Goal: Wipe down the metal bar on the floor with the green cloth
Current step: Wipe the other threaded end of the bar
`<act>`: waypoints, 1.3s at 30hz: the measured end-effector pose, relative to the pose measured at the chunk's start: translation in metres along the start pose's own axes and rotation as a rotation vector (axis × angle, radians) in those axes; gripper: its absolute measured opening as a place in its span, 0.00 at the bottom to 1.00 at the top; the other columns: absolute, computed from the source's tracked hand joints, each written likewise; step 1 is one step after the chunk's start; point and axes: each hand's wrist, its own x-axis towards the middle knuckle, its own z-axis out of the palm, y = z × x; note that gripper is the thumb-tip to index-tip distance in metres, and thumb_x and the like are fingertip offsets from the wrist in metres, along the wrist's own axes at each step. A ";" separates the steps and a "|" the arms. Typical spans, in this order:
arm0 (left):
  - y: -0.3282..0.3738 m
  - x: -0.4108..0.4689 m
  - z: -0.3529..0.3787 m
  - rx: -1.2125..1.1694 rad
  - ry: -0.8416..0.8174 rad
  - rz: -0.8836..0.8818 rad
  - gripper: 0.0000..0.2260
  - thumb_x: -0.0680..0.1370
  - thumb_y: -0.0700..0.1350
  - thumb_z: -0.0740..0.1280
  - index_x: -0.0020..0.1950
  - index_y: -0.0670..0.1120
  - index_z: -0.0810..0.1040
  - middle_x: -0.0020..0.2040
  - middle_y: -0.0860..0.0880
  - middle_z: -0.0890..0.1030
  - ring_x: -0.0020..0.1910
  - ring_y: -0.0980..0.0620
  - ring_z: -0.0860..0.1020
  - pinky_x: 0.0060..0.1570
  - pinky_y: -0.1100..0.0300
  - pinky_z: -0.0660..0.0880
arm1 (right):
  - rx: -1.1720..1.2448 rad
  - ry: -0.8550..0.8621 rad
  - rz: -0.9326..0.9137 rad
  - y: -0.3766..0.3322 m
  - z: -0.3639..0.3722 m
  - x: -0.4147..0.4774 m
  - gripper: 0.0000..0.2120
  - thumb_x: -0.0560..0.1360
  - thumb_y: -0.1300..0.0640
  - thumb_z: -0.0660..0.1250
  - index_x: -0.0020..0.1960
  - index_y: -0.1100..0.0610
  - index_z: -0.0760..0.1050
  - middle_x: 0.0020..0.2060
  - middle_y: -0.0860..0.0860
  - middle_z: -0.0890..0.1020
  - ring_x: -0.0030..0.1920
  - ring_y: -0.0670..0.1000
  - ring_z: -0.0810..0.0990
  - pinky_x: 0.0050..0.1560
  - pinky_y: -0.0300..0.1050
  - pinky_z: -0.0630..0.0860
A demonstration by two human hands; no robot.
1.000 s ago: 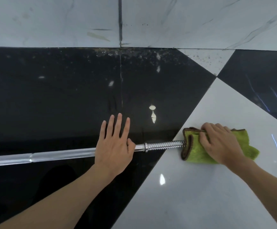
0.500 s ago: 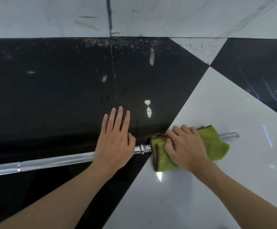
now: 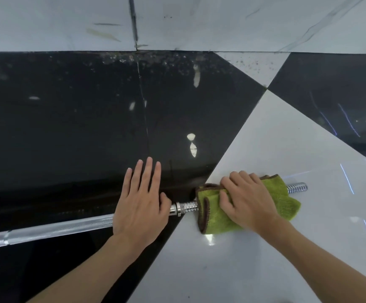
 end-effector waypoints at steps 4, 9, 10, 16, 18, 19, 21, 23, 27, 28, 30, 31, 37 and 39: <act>-0.004 0.014 -0.004 -0.014 0.018 0.017 0.30 0.80 0.53 0.48 0.80 0.43 0.54 0.81 0.44 0.57 0.81 0.46 0.51 0.78 0.44 0.51 | -0.045 0.011 0.051 0.053 0.003 -0.011 0.14 0.79 0.50 0.55 0.45 0.56 0.74 0.37 0.52 0.74 0.38 0.58 0.72 0.43 0.54 0.66; 0.000 0.038 -0.015 -0.117 0.121 0.022 0.27 0.80 0.51 0.50 0.77 0.43 0.64 0.78 0.45 0.66 0.79 0.48 0.58 0.78 0.46 0.52 | -0.051 0.037 0.094 0.081 0.005 0.003 0.14 0.79 0.51 0.54 0.43 0.56 0.74 0.36 0.52 0.75 0.38 0.58 0.72 0.43 0.53 0.65; 0.010 0.041 -0.017 -0.137 0.134 0.033 0.26 0.81 0.51 0.50 0.77 0.43 0.65 0.77 0.45 0.67 0.79 0.48 0.59 0.78 0.46 0.52 | -0.050 0.045 0.111 0.080 0.005 0.008 0.14 0.79 0.51 0.54 0.42 0.56 0.74 0.36 0.52 0.75 0.37 0.58 0.73 0.42 0.53 0.66; 0.067 0.063 0.002 -0.047 0.073 0.085 0.27 0.82 0.53 0.43 0.78 0.44 0.60 0.79 0.44 0.63 0.79 0.46 0.58 0.78 0.45 0.55 | -0.037 0.051 0.154 0.062 0.006 0.021 0.14 0.80 0.51 0.54 0.40 0.55 0.72 0.35 0.51 0.75 0.37 0.56 0.72 0.41 0.54 0.70; 0.066 0.069 0.004 -0.011 0.081 0.067 0.27 0.82 0.52 0.45 0.78 0.43 0.60 0.79 0.42 0.62 0.79 0.45 0.58 0.77 0.43 0.55 | -0.018 0.062 0.117 0.057 0.007 0.022 0.13 0.80 0.50 0.55 0.41 0.54 0.72 0.35 0.51 0.74 0.37 0.56 0.71 0.42 0.53 0.69; 0.064 0.072 0.004 -0.005 0.092 0.066 0.27 0.82 0.52 0.46 0.79 0.42 0.59 0.79 0.42 0.61 0.79 0.44 0.57 0.77 0.43 0.55 | -0.009 0.072 0.097 0.054 0.008 0.023 0.13 0.80 0.50 0.55 0.41 0.54 0.72 0.35 0.50 0.74 0.37 0.55 0.70 0.42 0.53 0.69; 0.063 0.076 0.004 -0.010 0.103 0.062 0.27 0.81 0.52 0.48 0.79 0.42 0.58 0.80 0.41 0.59 0.80 0.44 0.55 0.78 0.43 0.54 | -0.001 0.096 0.066 0.051 0.009 0.023 0.13 0.80 0.50 0.55 0.43 0.55 0.72 0.36 0.50 0.74 0.37 0.55 0.70 0.42 0.52 0.69; 0.062 0.081 0.003 -0.014 0.115 0.052 0.28 0.81 0.51 0.49 0.79 0.42 0.58 0.80 0.41 0.59 0.80 0.44 0.55 0.78 0.44 0.53 | -0.004 0.119 0.041 0.053 0.010 0.024 0.13 0.80 0.50 0.56 0.43 0.55 0.72 0.36 0.50 0.74 0.37 0.55 0.70 0.42 0.52 0.69; 0.060 0.088 0.001 -0.021 0.112 0.048 0.28 0.80 0.52 0.49 0.80 0.43 0.58 0.80 0.42 0.59 0.80 0.45 0.55 0.78 0.45 0.53 | -0.007 0.082 -0.015 0.079 0.010 0.028 0.14 0.80 0.48 0.56 0.43 0.55 0.73 0.35 0.50 0.74 0.37 0.56 0.71 0.41 0.53 0.71; 0.059 0.090 0.000 -0.026 0.112 0.048 0.29 0.80 0.52 0.50 0.80 0.43 0.58 0.80 0.42 0.59 0.80 0.45 0.55 0.78 0.45 0.53 | -0.006 0.061 -0.019 0.088 0.010 0.027 0.14 0.80 0.48 0.56 0.43 0.54 0.73 0.35 0.50 0.74 0.37 0.56 0.72 0.41 0.53 0.71; 0.057 0.097 -0.002 -0.041 0.123 0.043 0.29 0.79 0.51 0.51 0.79 0.43 0.58 0.80 0.42 0.60 0.80 0.45 0.56 0.78 0.45 0.53 | -0.007 0.028 0.004 0.110 0.007 0.025 0.14 0.80 0.48 0.54 0.43 0.54 0.73 0.35 0.50 0.74 0.37 0.56 0.72 0.41 0.53 0.72; 0.056 0.101 -0.003 -0.049 0.131 0.037 0.30 0.78 0.51 0.51 0.79 0.42 0.59 0.79 0.42 0.61 0.79 0.44 0.57 0.78 0.45 0.53 | -0.009 0.014 0.026 0.122 0.007 0.024 0.15 0.80 0.48 0.54 0.44 0.54 0.73 0.36 0.50 0.75 0.37 0.56 0.73 0.42 0.53 0.72; 0.049 0.129 -0.007 -0.080 0.148 -0.049 0.29 0.77 0.47 0.58 0.78 0.41 0.62 0.79 0.42 0.62 0.79 0.44 0.57 0.78 0.46 0.49 | -0.015 -0.046 0.063 0.162 0.007 0.035 0.18 0.81 0.47 0.49 0.44 0.53 0.74 0.36 0.49 0.76 0.39 0.55 0.74 0.44 0.53 0.73; 0.049 0.136 -0.009 -0.107 0.158 -0.077 0.28 0.78 0.46 0.60 0.78 0.42 0.62 0.79 0.43 0.62 0.79 0.45 0.57 0.79 0.48 0.48 | -0.003 -0.021 0.097 0.156 0.006 0.042 0.19 0.81 0.48 0.49 0.41 0.53 0.73 0.34 0.48 0.76 0.38 0.55 0.74 0.43 0.52 0.72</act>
